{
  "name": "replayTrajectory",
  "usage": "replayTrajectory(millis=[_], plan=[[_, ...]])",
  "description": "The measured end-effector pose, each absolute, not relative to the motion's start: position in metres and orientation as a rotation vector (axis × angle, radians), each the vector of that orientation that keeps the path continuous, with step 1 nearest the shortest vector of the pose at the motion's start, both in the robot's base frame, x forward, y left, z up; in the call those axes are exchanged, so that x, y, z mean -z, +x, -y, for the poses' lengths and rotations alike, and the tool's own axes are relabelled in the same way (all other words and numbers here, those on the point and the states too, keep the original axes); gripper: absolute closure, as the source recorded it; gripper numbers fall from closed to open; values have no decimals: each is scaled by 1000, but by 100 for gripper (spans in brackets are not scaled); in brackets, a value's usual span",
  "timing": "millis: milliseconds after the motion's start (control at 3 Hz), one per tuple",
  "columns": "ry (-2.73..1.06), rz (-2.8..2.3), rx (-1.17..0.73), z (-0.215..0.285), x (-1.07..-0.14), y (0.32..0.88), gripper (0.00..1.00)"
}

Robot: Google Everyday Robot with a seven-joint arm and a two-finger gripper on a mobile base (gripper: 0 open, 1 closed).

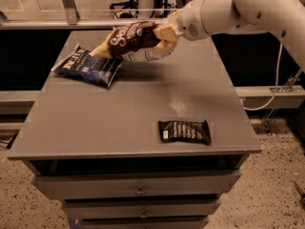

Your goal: Move brown chip bag near blue chip bag

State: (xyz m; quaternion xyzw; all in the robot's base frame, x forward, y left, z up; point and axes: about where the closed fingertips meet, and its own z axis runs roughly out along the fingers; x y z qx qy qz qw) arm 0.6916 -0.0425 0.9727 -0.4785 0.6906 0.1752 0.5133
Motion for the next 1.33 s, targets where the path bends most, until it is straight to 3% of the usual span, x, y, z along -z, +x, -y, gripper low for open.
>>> replayTrajectory(millis=[667, 1333], plan=[[-1111, -1621, -486, -36, -960, 744, 100], [-1159, -1609, -579, -79, -933, 730, 100]])
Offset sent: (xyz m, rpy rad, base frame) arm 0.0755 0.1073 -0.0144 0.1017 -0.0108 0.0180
